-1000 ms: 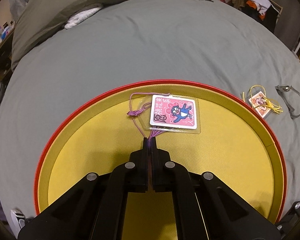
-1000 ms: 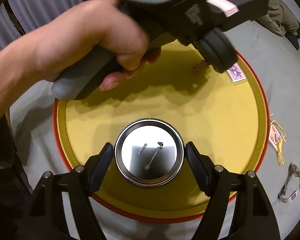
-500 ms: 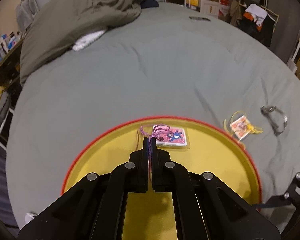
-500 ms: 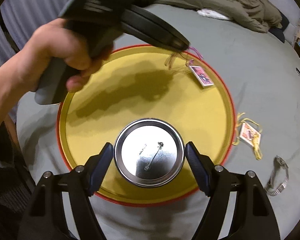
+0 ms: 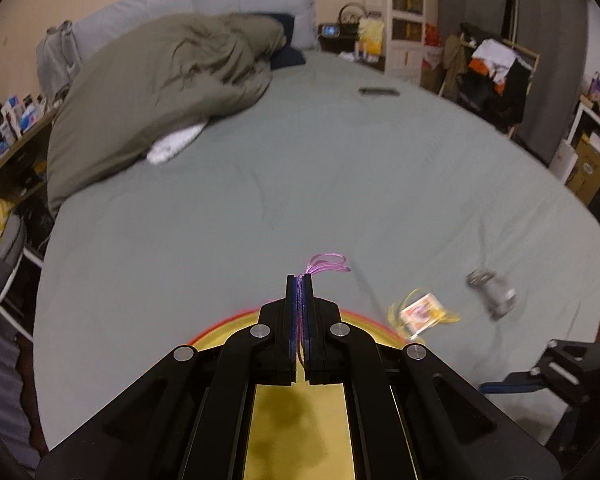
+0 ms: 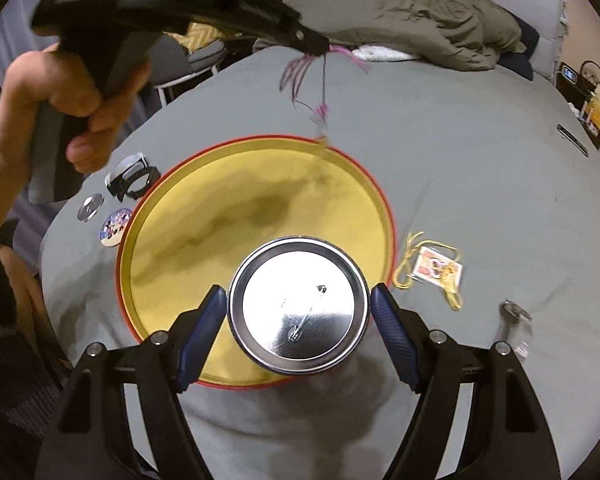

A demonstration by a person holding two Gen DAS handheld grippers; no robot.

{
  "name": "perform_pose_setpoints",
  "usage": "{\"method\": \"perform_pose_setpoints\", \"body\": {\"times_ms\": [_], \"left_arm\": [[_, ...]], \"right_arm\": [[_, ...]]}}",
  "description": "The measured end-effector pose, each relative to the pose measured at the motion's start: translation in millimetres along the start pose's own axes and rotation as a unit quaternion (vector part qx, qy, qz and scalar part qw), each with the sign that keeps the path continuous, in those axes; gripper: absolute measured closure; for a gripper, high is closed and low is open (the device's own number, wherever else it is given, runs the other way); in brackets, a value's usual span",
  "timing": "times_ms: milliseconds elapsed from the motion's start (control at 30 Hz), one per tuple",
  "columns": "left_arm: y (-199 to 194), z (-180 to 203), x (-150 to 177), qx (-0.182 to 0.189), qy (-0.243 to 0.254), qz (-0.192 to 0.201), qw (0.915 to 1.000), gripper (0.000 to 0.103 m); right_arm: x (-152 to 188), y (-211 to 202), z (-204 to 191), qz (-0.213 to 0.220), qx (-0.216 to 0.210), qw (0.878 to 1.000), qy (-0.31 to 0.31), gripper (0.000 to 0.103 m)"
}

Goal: Organize jewelry
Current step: 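Carry the silver badge out of the tray with the right tool while the left tool carries the pink card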

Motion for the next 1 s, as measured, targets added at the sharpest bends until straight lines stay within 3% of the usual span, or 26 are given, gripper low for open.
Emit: {"method": "perform_pose_setpoints", "body": {"times_ms": [433,700,1000], "left_arm": [[-34.6,110.6,-35.9,0.064,0.062,0.038,0.9953,0.101],[-6.5,156.7,2.0,0.103,0.083,0.005,0.9912,0.101],[13.2,171.6,55.8,0.133,0.079,-0.027,0.9876,0.101]], "right_arm": [[32.7,-15.8,58.5,0.001,0.012,0.999,0.042,0.033],[69.9,-0.5,84.0,-0.032,0.037,0.998,0.041,0.033],[90.3,23.0,93.7,-0.059,0.051,0.997,0.03,0.033]]}}
Point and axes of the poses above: each gripper's, at about its wrist camera, not at the fingertips, and y roughly the way its jaws point, z to its right, x to its underside, the point moved 3 cm from there along y, roughly the way its jaws point, and after that the axes turned 15 degrees about x, right-handed, at the moved point
